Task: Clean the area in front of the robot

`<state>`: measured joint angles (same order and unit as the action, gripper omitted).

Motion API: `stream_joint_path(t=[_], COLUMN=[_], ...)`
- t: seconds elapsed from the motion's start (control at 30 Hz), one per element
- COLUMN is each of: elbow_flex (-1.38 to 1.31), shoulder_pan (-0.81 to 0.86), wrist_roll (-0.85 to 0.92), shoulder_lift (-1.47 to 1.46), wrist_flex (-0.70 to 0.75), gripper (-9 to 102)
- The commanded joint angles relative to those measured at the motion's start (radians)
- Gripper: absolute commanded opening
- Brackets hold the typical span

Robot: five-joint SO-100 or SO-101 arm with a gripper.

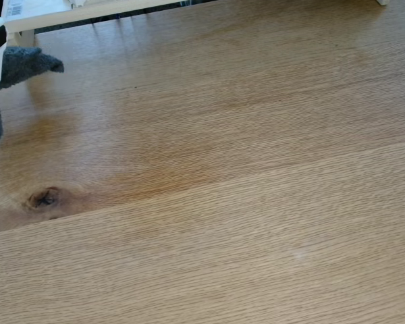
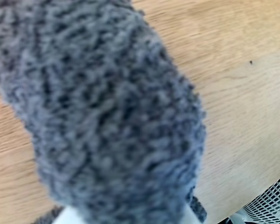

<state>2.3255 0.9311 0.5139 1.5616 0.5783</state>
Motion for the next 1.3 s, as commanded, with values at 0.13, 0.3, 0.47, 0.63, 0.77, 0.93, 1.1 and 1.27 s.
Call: stream_joint_path(t=[0.13, 0.3, 0.47, 0.63, 0.77, 0.93, 1.1, 1.27], elbow_flex=[-0.015, -0.014, -0.005, 0.005, 0.008, 0.156, 0.529, 0.925], shoulder_pan=[0.009, -0.031, -0.301, -0.68, -0.859, -0.943, -0.907, -0.862], wrist_roll=[-0.041, -0.117, -0.279, -0.482, -0.607, -0.661, -0.609, -0.592], shoulder_lift=[0.009, 0.135, 0.492, 0.845, 1.081, 1.382, 1.686, 1.741], wrist_flex=[-0.038, -0.012, 0.169, 0.383, 0.538, 0.676, 0.658, 0.589], gripper=[54, 52, 5, 0, 0, 0, 0, 0])
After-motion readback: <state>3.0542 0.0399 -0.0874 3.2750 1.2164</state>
